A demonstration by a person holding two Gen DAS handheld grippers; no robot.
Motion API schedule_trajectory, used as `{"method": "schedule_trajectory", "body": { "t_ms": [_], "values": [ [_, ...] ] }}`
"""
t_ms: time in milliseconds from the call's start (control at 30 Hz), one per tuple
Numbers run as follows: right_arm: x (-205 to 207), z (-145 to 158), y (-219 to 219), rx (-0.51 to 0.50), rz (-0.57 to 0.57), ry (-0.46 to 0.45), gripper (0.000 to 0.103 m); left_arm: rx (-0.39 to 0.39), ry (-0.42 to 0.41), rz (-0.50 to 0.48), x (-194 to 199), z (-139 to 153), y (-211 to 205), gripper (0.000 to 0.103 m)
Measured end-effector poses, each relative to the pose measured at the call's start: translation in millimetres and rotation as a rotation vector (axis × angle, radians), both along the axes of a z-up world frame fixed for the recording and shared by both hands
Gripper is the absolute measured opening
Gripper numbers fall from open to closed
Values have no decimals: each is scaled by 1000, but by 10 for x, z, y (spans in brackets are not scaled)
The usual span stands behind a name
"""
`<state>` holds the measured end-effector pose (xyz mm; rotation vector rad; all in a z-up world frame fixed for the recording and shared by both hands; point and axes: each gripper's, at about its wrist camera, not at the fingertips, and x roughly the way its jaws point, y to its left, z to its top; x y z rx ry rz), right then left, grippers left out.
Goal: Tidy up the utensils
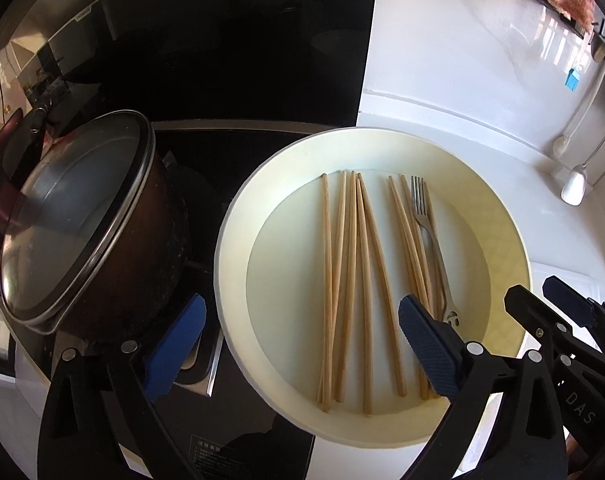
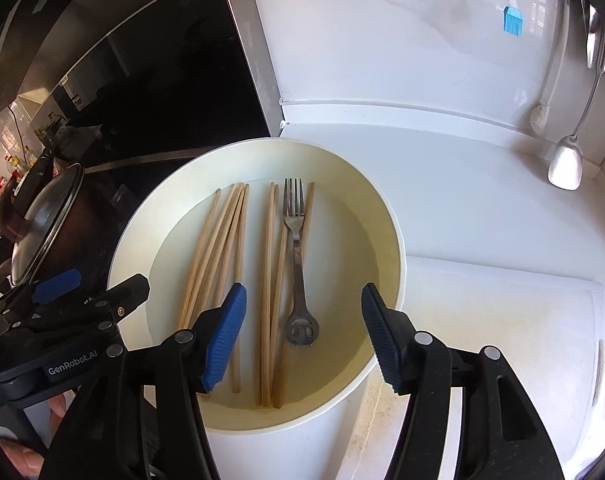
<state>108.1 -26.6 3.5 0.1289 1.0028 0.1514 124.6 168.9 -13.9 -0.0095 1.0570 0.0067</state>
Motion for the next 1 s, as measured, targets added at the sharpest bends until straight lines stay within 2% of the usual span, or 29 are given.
{"method": "schedule_trajectory", "body": {
  "t_ms": [100,667,1000],
  "values": [
    [-40,22,-11,-2,-14,16,61,4,-2,1,-63,36,-14,97],
    [-137,88,-24,-14,-24,31,61,-23,6,32,-180,107,-11,97],
    [-159,128,-33,-16,-29,20,61,-4,3,39,-179,137,-6,97]
  ]
}}
